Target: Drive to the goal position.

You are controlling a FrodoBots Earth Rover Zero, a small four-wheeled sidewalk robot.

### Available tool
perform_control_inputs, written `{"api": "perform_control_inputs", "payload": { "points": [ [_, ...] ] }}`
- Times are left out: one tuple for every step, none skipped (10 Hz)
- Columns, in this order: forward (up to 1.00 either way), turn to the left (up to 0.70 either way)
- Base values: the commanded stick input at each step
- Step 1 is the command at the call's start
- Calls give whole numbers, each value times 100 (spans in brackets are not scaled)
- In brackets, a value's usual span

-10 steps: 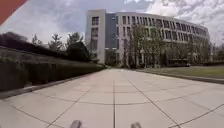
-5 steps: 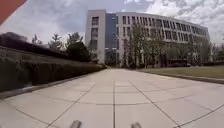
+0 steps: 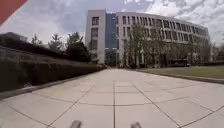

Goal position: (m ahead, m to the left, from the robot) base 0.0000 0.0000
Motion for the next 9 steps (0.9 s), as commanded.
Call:
{"api": "perform_control_inputs", "payload": {
  "points": [
    [7, 2],
    [7, 2],
    [8, 2],
    [7, 2],
    [7, 2],
    [7, 2],
    [7, 2],
    [7, 2],
    [7, 2]
  ]
}}
